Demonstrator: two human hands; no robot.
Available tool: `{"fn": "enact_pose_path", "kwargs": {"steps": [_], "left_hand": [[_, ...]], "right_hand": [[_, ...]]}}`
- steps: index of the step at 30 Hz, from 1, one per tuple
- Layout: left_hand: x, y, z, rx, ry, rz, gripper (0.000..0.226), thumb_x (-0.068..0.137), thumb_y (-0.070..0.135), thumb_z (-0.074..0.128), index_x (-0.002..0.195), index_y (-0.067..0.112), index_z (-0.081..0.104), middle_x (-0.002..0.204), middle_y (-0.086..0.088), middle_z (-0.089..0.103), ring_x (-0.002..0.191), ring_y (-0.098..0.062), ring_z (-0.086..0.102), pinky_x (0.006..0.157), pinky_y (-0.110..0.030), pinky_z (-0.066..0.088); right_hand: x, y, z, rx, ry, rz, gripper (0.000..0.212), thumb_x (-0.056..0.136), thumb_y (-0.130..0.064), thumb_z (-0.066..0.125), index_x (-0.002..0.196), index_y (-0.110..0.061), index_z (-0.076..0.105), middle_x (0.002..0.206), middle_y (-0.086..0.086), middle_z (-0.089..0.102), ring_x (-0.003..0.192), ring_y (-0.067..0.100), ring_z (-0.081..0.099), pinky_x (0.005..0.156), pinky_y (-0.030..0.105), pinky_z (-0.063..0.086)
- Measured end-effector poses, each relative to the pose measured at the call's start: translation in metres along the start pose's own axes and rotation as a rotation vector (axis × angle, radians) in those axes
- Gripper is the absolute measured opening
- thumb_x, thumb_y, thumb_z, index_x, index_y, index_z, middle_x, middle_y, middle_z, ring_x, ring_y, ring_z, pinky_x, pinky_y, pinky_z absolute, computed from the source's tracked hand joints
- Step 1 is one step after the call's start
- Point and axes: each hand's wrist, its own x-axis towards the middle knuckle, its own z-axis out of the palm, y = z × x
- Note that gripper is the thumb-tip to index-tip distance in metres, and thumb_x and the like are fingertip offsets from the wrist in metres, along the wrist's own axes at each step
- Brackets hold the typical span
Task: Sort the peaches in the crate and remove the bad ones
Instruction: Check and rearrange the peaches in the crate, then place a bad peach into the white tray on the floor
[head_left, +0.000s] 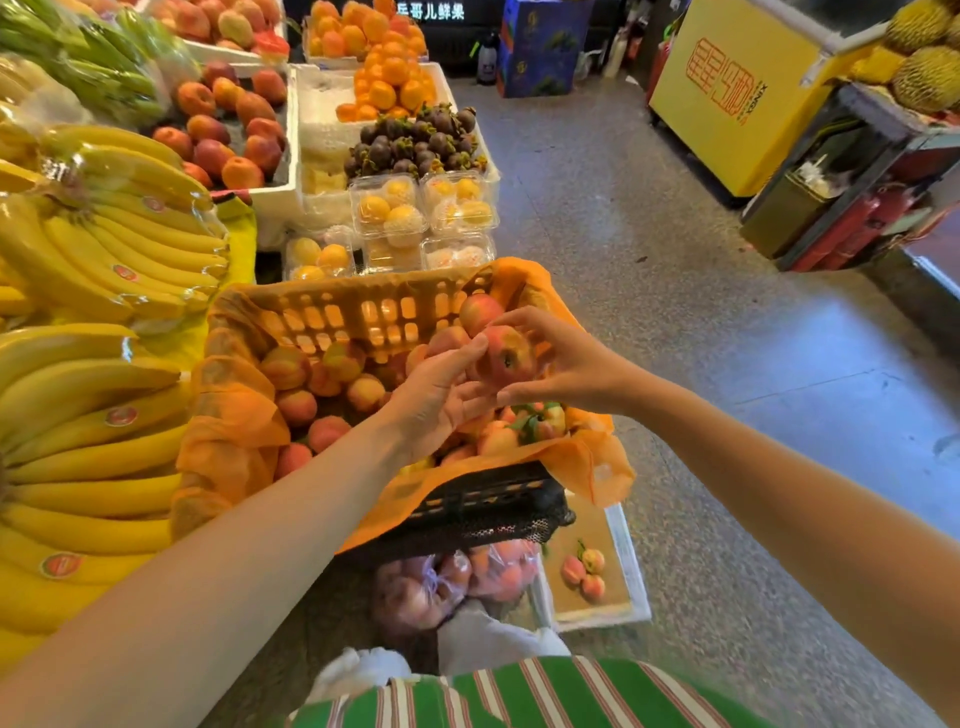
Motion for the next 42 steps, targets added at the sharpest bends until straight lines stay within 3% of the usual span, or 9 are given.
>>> {"fn": "enact_pose_path", "kwargs": {"steps": [4, 10, 14, 18, 22, 27, 32, 38, 42], "left_hand": [[-0.011, -0.014, 0.023, 0.299, 0.087, 0.103, 0.026, 0.100, 0.032, 0.046, 0.096, 0.016, 0.066, 0.093, -0.004, 0.073, 0.088, -0.018, 0.069, 0.078, -0.034, 0.058], [-0.028, -0.059, 0.027, 1.145, -0.045, 0.449, 0.044, 0.089, 0.045, 0.045, 0.117, 0.015, 0.062, 0.115, -0.002, 0.062, 0.108, -0.014, 0.055, 0.089, -0.030, 0.041], [-0.046, -0.095, 0.031, 1.550, -0.130, 0.469, 0.053, 0.083, 0.040, 0.050, 0.123, 0.008, 0.060, 0.129, -0.013, 0.057, 0.120, -0.031, 0.049, 0.100, -0.040, 0.034], [-0.061, -0.129, 0.045, 1.674, -0.077, 0.599, 0.044, 0.080, 0.024, 0.055, 0.121, 0.008, 0.057, 0.138, -0.024, 0.044, 0.130, -0.040, 0.036, 0.110, -0.050, 0.026], [-0.061, -0.162, 0.078, 1.671, -0.123, 0.705, 0.036, 0.076, 0.020, 0.049, 0.109, 0.014, 0.062, 0.126, -0.014, 0.052, 0.119, -0.032, 0.043, 0.099, -0.044, 0.033], [-0.020, -0.226, 0.112, 1.546, -0.221, 0.462, 0.034, 0.073, 0.025, 0.044, 0.096, 0.014, 0.067, 0.099, -0.006, 0.061, 0.098, -0.028, 0.057, 0.081, -0.041, 0.045], [0.038, -0.311, 0.123, 1.567, -0.131, 0.165, 0.029, 0.083, 0.025, 0.051, 0.106, 0.015, 0.067, 0.112, -0.006, 0.060, 0.110, -0.029, 0.050, 0.089, -0.038, 0.039], [0.096, -0.446, 0.080, 1.510, -0.128, -0.224, 0.026, 0.079, 0.026, 0.053, 0.100, 0.014, 0.062, 0.101, -0.012, 0.062, 0.100, -0.033, 0.055, 0.084, -0.040, 0.044], [0.148, -0.544, 0.039, 1.566, -0.159, -0.266, 0.039, 0.085, 0.017, 0.059, 0.124, 0.010, 0.058, 0.115, -0.014, 0.058, 0.113, -0.032, 0.050, 0.094, -0.038, 0.038]], "right_hand": [[-0.036, 0.001, 0.000, 0.000, 0.124, 0.059, 0.059, 0.069, -0.030, 0.085, 0.120, -0.017, 0.057, 0.105, -0.003, 0.063, 0.090, 0.003, 0.059, 0.072, 0.015, 0.046], [-0.110, 0.003, 0.010, 0.132, 0.324, 0.218, 0.057, 0.068, -0.025, 0.084, 0.118, -0.018, 0.058, 0.112, 0.009, 0.063, 0.104, 0.026, 0.060, 0.081, 0.038, 0.055], [-0.164, 0.008, 0.023, 0.194, 0.386, 0.326, 0.050, 0.067, -0.025, 0.084, 0.109, -0.031, 0.057, 0.107, -0.001, 0.062, 0.098, 0.016, 0.060, 0.083, 0.032, 0.054], [-0.217, 0.025, 0.031, 0.202, 0.385, 0.419, 0.049, 0.071, -0.020, 0.083, 0.111, -0.027, 0.056, 0.104, -0.005, 0.062, 0.095, 0.011, 0.060, 0.079, 0.024, 0.054], [-0.261, 0.062, 0.029, 0.224, 0.402, 0.501, 0.051, 0.070, -0.023, 0.084, 0.114, -0.026, 0.057, 0.106, -0.003, 0.063, 0.096, 0.012, 0.061, 0.079, 0.023, 0.054], [-0.305, 0.139, 0.014, 0.242, 0.407, 0.621, 0.061, 0.069, -0.027, 0.086, 0.121, -0.030, 0.052, 0.114, -0.003, 0.061, 0.098, 0.012, 0.061, 0.074, 0.020, 0.049], [-0.330, 0.235, 0.005, 0.181, 0.329, 0.701, 0.058, 0.069, -0.029, 0.085, 0.116, -0.028, 0.050, 0.108, -0.011, 0.060, 0.092, 0.005, 0.060, 0.076, 0.020, 0.047], [-0.338, 0.382, 0.042, 0.085, 0.282, 0.771, 0.062, 0.067, -0.033, 0.085, 0.118, -0.021, 0.053, 0.115, -0.002, 0.049, 0.102, 0.013, 0.053, 0.080, 0.024, 0.047], [-0.336, 0.502, 0.092, 0.032, 0.219, 0.823, 0.059, 0.070, -0.035, 0.083, 0.121, -0.022, 0.055, 0.117, 0.001, 0.050, 0.108, 0.015, 0.050, 0.088, 0.027, 0.045]]}}
